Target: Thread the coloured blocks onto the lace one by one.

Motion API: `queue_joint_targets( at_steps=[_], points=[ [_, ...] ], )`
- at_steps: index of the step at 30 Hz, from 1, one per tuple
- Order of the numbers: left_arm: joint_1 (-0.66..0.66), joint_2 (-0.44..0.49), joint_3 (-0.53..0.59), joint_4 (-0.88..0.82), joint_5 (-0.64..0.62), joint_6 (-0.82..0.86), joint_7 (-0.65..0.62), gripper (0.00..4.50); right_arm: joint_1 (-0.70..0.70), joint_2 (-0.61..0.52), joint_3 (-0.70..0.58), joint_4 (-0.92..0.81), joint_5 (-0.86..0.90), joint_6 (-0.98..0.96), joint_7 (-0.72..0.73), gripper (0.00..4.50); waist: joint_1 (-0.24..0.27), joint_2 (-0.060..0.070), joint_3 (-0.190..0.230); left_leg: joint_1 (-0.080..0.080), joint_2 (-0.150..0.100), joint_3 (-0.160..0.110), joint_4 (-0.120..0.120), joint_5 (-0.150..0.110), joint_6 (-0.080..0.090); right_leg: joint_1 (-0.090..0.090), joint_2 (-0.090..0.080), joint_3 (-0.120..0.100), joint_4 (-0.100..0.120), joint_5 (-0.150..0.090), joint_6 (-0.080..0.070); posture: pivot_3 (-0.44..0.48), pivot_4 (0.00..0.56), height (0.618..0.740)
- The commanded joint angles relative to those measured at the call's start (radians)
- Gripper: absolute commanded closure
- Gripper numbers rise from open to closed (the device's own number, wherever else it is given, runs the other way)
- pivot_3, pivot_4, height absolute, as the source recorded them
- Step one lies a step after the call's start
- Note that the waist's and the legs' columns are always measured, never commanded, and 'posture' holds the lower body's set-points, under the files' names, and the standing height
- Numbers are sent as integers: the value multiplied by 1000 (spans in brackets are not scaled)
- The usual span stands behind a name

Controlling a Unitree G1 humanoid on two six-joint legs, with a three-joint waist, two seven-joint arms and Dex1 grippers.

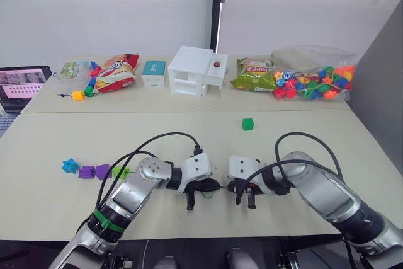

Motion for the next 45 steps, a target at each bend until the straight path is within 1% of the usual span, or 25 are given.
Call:
queue_joint_targets(
  at_steps=[1,3,6,9,11,12,14,15,16,18,20,23,25,27,31,34,36,38,39,40,42,44,45],
  points=[
    [-16,-1,1,-28,2,-2,2,4471,-4,-14,2,-36,6,10,3,4500,0,0,0,0,0,0,0,0,0,0,0,0,0,0,0,0,150,740],
    [-15,1,5,-31,-1,1,1,4471,4,-5,-14,-38,8,11,-14,4500,0,0,0,0,0,0,0,0,0,0,0,0,0,0,0,0,150,740],
    [-4,18,18,-40,-5,5,0,4500,34,13,-81,-57,30,24,-58,3505,0,0,0,0,0,0,0,0,0,0,0,0,0,0,0,0,150,740],
    [26,57,54,-69,-19,20,4,4500,105,59,-248,-94,86,104,-139,2418,1,0,0,0,0,0,0,0,0,0,0,0,0,0,0,0,150,740],
    [56,81,87,-95,-38,32,11,4500,158,125,-364,-104,93,146,-236,1792,0,0,0,0,0,0,0,0,0,0,0,0,0,0,0,0,150,740],
    [67,87,98,-106,-45,38,15,4500,175,145,-395,-107,92,155,-272,1490,0,0,0,0,0,0,0,0,0,0,0,0,1,0,0,0,150,740],
    [97,102,134,-134,-62,59,31,4500,216,246,-472,-93,73,159,-400,744,2,0,0,0,0,0,-1,0,0,0,0,0,1,0,0,0,150,740],
    [113,109,152,-149,-69,69,40,4500,234,299,-498,-76,54,149,-472,346,1,0,0,0,0,0,-1,0,0,0,0,0,1,0,0,0,150,740],
    [128,113,170,-164,-79,81,49,4500,248,358,-512,-52,27,125,-554,41,-1,0,0,0,0,0,-1,0,0,0,0,0,1,0,0,0,150,740],
    [144,118,188,-184,-93,99,60,4500,257,438,-525,-24,1,92,-652,16,-3,0,0,1,0,0,-1,0,0,0,0,1,1,0,0,0,150,740],
    [164,126,209,-201,-100,113,74,4500,236,563,-522,50,-32,7,-788,16,-5,0,0,1,0,0,-1,1,-1,-1,0,1,1,0,0,0,150,740],
    [180,135,220,-217,-104,122,86,4500,195,677,-529,171,-67,-119,-922,16,-8,1,0,2,0,1,-3,1,-2,-1,0,1,1,0,-1,0,150,740],
    [185,139,224,-227,-106,127,95,4500,154,723,-547,282,-85,-225,-999,16,-9,1,0,2,0,1,-3,1,-2,-1,0,1,2,1,-1,0,150,740],
    [187,141,227,-234,-109,131,105,4500,110,737,-560,397,-87,-316,-1034,16,-9,1,0,3,0,1,-3,1,-2,-1,0,2,2,1,-1,0,150,740],
    [195,147,229,-242,-111,134,120,4500,-41,716,-614,725,-86,-516,-1117,16,-10,1,0,3,0,1,-3,1,-3,-1,0,2,1,1,-1,0,150,740],
    [198,148,227,-247,-115,136,129,4500,-151,685,-626,953,-70,-635,-1094,16,-15,1,0,3,0,2,-4,1,-3,-1,0,2,1,1,-1,0,150,740],
    [200,148,226,-249,-116,136,133,4500,-187,675,-632,1038,-63,-684,-1092,16,-23,1,0,4,1,2,-5,1,-2,-1,0,2,1,1,-1,0,150,740],
    [204,146,224,-253,-116,136,138,4500,-231,667,-647,1128,-34,-739,-1042,16,-33,1,0,4,1,2,-6,1,-2,-1,0,2,1,1,-1,0,150,740],
    [206,145,223,-254,-116,137,142,4500,-239,677,-654,1141,-9,-758,-1009,16,-36,1,0,4,1,2,-6,1,-2,-1,0,3,1,1,-1,0,150,740],
    [207,145,222,-256,-117,137,144,4500,-245,684,-659,1152,9,-773,-987,541,-38,1,0,4,1,2,-5,1,-2,-1,0,3,1,1,-1,0,150,740],
    [209,144,219,-258,-116,139,149,4500,-235,692,-640,1141,7,-797,-962,1150,-42,1,0,4,1,2,-6,1,-2,-1,0,3,1,1,-1,0,150,740],
    [212,144,213,-260,-114,140,151,4500,-222,699,-634,1120,10,-812,-954,1895,-48,1,0,4,1,1,-6,1,-2,-1,0,3,1,1,-1,0,150,740],
    [213,144,210,-261,-115,142,151,4500,-213,703,-633,1103,15,-819,-947,2181,-51,1,0,4,1,1,-6,1,-2,-1,0,3,2,1,-1,0,150,740]
  ],
)
